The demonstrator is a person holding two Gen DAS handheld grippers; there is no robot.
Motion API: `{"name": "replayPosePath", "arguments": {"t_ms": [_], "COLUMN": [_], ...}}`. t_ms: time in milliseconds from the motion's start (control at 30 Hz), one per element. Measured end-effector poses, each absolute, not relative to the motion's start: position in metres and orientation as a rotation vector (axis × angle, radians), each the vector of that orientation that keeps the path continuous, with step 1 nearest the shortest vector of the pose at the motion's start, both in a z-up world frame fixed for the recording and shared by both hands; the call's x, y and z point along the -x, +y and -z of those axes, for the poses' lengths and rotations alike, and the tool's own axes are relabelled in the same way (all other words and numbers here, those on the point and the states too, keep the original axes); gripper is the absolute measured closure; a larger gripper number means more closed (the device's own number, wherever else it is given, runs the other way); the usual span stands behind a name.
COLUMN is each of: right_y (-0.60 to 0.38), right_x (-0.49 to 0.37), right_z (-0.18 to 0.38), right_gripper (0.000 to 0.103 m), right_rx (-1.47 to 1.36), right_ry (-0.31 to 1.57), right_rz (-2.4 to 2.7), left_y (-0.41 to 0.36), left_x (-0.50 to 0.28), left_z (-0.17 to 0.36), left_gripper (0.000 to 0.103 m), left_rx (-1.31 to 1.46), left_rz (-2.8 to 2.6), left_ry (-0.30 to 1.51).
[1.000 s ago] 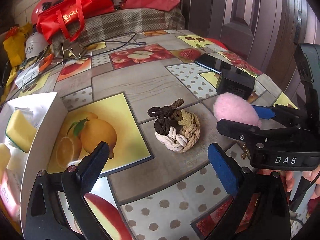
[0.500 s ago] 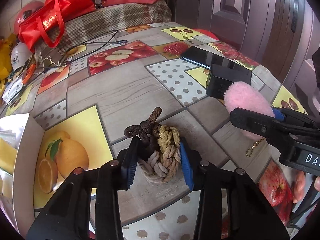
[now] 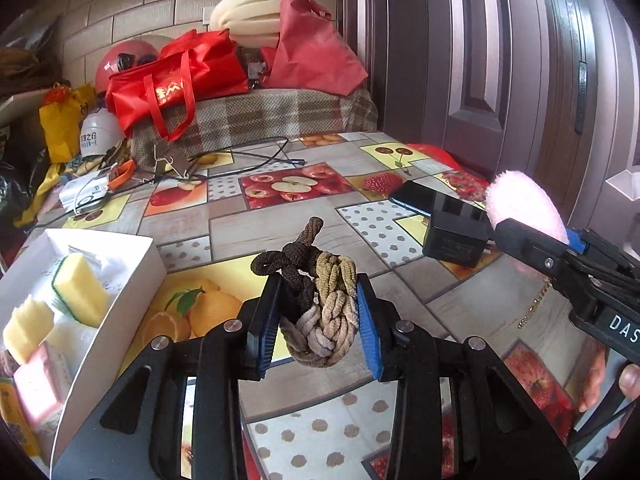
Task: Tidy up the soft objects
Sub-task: 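Carry the rope coaster in left tool and pompom in right tool over the box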
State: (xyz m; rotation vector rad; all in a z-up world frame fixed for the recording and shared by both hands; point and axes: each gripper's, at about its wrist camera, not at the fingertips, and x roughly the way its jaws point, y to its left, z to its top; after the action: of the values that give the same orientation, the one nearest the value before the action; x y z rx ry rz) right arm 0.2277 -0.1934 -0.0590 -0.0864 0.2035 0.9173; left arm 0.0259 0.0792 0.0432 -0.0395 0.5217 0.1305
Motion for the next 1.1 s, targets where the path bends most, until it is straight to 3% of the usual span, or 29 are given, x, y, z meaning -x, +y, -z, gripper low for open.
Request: {"name": "replayPosePath", "arguments": {"t_ms": [333, 1100], "right_y": [-0.181, -0.108], "right_x": [-0.202, -0.115], "right_z": [0.064, 0.083], "right_gripper": [0.048, 0.047], "right_rx": [0.119, 0.261], "right_ry": [0.214, 0.190], "right_rz": [-1.023, -1.274], "left_y": [0.082, 0.182], "left_x": [0.037, 0.149], "left_z": [-0.045, -0.039], "left_gripper": [0.068, 0.068], "left_rx": [0.043, 0.167], "left_rz": [-0.130, -0.440], "left_ry": [0.488, 0.451]}}
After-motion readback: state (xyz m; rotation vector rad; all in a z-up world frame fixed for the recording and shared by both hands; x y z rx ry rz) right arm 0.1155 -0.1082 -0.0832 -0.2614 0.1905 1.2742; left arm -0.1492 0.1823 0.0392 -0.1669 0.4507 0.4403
